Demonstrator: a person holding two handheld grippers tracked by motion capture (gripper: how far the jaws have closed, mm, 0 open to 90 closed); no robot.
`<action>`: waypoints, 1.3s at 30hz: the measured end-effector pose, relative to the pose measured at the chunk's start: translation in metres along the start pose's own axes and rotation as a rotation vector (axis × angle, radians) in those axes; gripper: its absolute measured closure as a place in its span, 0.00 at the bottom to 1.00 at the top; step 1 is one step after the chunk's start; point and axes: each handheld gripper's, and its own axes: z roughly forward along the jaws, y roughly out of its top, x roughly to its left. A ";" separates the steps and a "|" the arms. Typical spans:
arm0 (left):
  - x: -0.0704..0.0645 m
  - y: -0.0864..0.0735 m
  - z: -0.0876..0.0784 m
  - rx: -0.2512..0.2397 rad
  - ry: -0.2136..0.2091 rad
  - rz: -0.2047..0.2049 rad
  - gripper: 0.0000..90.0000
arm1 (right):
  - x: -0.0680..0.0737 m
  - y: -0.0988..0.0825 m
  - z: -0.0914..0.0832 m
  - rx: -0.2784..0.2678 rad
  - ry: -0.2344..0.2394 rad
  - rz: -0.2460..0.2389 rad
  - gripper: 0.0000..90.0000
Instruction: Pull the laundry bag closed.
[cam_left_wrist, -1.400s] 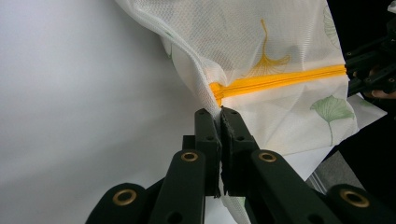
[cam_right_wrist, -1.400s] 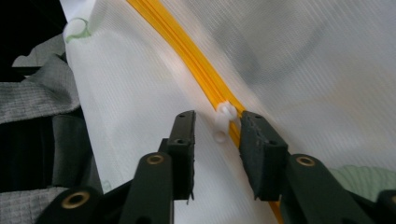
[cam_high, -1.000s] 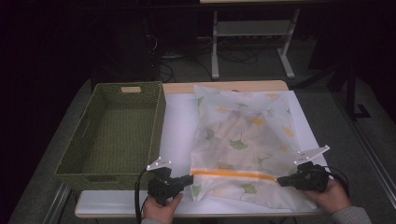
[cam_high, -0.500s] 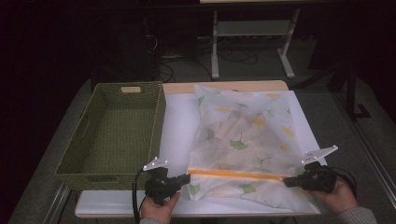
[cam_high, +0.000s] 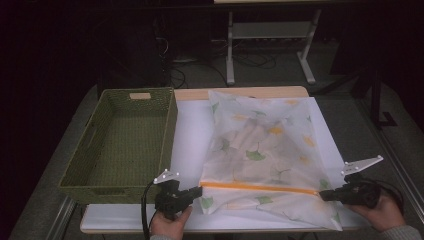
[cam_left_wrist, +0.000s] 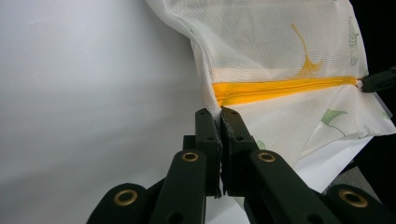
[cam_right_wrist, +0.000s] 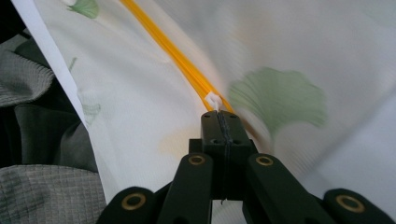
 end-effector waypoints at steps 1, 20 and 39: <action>0.000 0.000 0.000 -0.001 0.001 -0.001 0.97 | -0.002 -0.002 -0.003 -0.005 -0.005 0.009 1.00; -0.003 -0.004 0.001 0.020 -0.008 0.032 0.97 | -0.005 -0.005 -0.015 -0.020 -0.025 0.022 1.00; -0.006 -0.005 0.004 0.033 -0.021 0.045 0.97 | 0.000 -0.003 0.015 0.001 -0.006 0.003 0.94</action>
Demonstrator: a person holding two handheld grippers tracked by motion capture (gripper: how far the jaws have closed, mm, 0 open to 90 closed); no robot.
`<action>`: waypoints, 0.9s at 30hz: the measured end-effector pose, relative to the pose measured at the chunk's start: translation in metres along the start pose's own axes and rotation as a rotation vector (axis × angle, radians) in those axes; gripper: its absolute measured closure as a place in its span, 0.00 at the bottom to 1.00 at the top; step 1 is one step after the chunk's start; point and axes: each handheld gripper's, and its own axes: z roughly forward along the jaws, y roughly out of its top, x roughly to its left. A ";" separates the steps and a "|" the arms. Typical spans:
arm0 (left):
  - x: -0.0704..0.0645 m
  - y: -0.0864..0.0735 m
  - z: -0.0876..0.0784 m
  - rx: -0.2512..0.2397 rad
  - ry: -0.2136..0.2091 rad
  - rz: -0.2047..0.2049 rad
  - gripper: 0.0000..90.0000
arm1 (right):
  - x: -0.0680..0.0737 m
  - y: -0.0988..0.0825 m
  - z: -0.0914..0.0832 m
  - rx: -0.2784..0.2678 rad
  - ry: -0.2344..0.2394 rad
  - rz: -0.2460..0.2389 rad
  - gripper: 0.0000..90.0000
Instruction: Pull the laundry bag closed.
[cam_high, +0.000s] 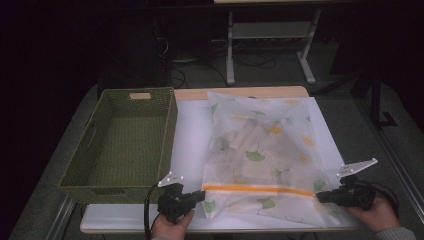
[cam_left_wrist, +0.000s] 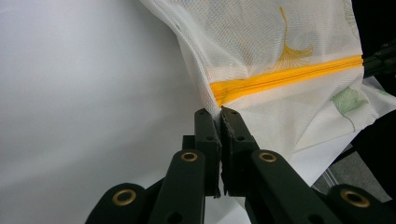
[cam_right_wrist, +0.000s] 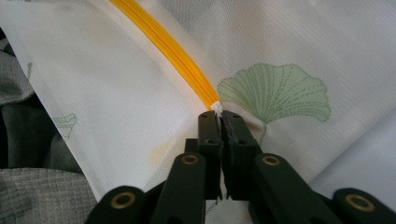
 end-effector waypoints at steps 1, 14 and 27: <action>0.000 0.000 0.000 0.000 0.000 0.000 0.97 | 0.001 0.000 0.000 0.001 0.000 -0.001 0.93; 0.001 0.000 0.000 0.007 0.007 -0.003 0.97 | 0.009 0.003 0.001 0.008 -0.079 -0.068 1.00; 0.003 -0.003 -0.001 -0.005 0.038 -0.023 0.97 | 0.001 -0.003 -0.025 -0.002 -0.084 -0.014 1.00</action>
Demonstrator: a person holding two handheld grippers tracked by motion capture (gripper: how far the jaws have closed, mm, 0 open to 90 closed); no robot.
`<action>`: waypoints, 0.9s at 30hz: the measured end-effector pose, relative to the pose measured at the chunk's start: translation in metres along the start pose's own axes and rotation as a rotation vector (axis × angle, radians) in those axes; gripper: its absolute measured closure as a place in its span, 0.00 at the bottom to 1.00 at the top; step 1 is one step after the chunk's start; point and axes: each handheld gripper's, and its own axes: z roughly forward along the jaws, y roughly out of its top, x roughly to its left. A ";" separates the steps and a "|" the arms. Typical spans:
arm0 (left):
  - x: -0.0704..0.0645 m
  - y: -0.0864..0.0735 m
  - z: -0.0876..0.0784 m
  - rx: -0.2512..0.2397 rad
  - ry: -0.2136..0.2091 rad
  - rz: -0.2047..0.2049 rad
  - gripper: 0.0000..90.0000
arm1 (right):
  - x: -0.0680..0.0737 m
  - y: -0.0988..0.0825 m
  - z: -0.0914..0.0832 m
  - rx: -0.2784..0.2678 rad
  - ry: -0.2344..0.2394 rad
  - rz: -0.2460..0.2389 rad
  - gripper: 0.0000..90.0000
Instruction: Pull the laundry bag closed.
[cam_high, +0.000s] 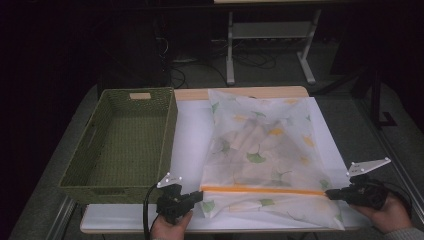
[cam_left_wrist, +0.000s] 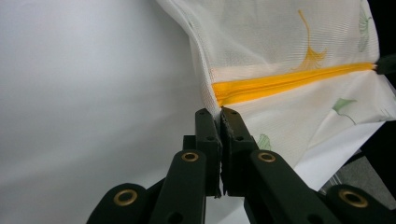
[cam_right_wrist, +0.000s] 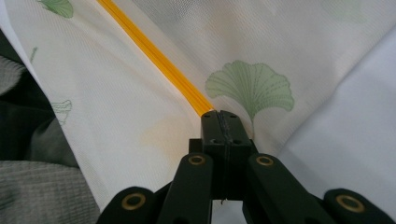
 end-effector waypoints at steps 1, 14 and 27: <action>0.000 0.000 0.001 0.006 0.000 -0.002 0.97 | -0.001 -0.001 -0.003 -0.004 0.005 0.006 1.00; -0.007 0.005 -0.006 -0.023 -0.050 0.033 0.83 | -0.004 0.008 -0.005 -0.136 0.112 0.043 0.86; -0.009 0.009 -0.013 -0.075 -0.078 0.021 0.68 | 0.008 0.029 0.006 -0.182 0.164 0.013 0.79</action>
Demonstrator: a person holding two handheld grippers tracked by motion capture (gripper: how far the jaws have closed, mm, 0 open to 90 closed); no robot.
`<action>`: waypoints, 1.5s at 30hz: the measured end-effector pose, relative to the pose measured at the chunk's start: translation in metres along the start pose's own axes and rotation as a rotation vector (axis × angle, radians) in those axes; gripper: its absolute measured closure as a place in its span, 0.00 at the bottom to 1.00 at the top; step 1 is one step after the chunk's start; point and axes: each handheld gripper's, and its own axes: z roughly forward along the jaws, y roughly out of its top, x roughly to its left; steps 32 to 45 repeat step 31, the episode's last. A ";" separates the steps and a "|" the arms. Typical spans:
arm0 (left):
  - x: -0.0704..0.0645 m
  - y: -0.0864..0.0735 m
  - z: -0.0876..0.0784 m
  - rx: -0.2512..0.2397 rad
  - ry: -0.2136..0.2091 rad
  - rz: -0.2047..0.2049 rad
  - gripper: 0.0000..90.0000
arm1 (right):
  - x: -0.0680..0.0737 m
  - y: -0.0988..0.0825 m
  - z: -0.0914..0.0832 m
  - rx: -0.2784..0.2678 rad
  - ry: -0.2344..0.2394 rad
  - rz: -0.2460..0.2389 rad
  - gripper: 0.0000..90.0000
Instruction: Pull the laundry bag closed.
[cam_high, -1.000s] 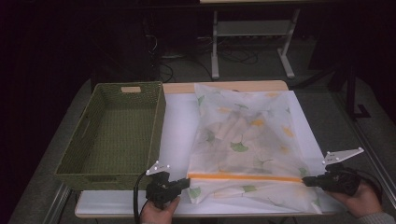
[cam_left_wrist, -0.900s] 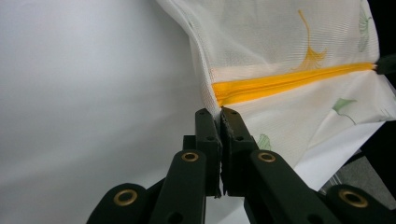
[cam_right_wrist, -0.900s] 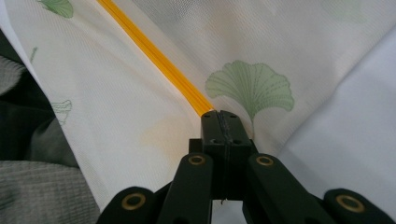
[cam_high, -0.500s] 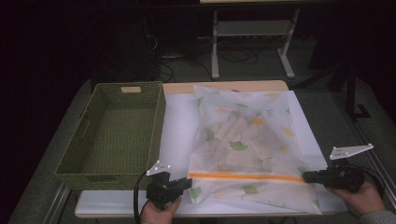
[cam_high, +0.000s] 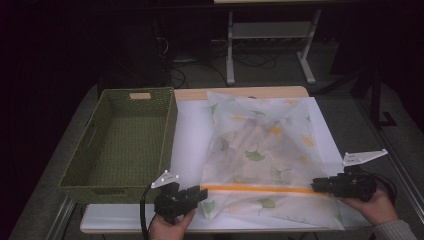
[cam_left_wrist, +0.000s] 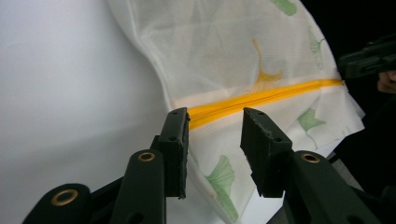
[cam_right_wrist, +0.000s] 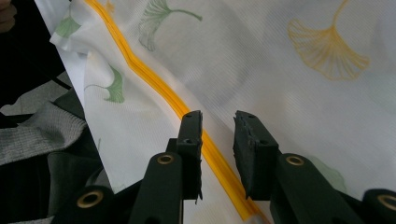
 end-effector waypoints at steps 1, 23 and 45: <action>-0.001 0.001 0.000 0.002 0.004 0.007 0.68 | 0.001 0.002 0.001 0.001 0.001 -0.005 0.79; -0.011 0.008 0.012 -0.012 -0.042 0.034 0.59 | 0.013 0.029 0.023 0.002 0.018 -0.027 0.67; -0.011 0.008 0.012 -0.010 -0.042 0.049 0.58 | 0.015 0.033 0.028 0.001 0.002 -0.040 0.62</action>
